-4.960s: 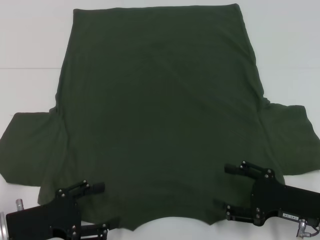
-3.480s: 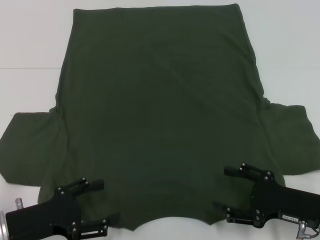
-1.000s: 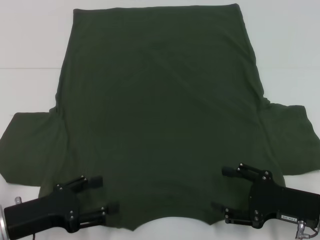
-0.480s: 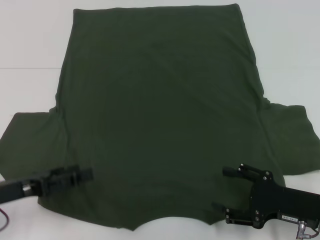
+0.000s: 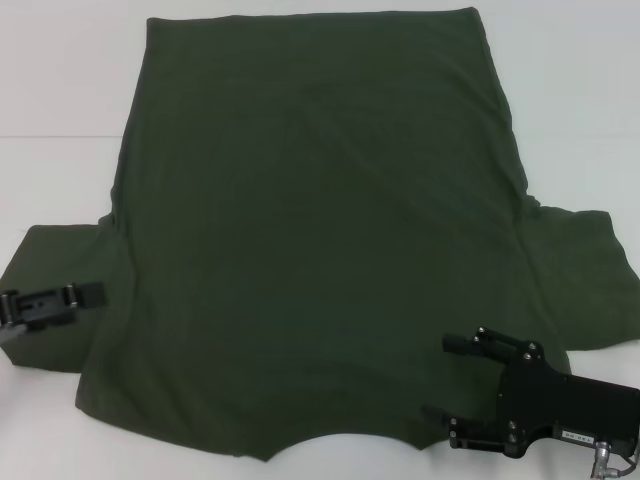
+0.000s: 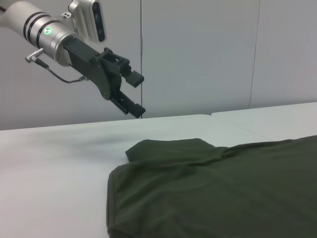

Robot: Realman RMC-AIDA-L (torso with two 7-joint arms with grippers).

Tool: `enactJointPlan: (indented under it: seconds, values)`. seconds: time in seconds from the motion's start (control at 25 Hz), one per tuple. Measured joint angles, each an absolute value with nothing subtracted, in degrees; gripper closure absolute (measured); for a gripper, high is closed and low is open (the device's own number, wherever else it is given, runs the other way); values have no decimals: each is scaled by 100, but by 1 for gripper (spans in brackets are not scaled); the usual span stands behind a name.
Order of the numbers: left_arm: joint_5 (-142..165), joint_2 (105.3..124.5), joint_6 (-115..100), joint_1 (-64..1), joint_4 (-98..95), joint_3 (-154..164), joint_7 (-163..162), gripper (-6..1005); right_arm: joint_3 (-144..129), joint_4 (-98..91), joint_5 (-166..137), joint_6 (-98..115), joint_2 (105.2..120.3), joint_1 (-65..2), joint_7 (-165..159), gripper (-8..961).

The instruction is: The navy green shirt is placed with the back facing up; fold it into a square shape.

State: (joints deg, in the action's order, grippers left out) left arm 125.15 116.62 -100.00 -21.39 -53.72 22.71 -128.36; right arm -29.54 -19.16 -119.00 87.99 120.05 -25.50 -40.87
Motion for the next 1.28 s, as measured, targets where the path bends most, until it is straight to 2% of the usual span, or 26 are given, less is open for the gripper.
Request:
enactJointPlan:
  seconds: [0.24,0.6,0.96,1.28]
  values:
    - [13285,11633,-9701,-2209,-5876,2291,-13498,94,-2962,-1916,-11900,8799,12005,-2557,-4087,68]
    - [14037,11367,-8755,-2310,-5742,2333,-14300,95,-2977,-1916,-11900,8797,12006,-2558,-4089,68]
    - [14580,11133,-7971,-2756,-4821,2347,-14441,95,-2988,-1916,-11900,8753,12006,-2541,-4096,69]
    - [14804,11061,-7704,-2897,-4652,2347,-14620,94,-2988,-1916,-11905,8743,12006,-2544,-4096,69]
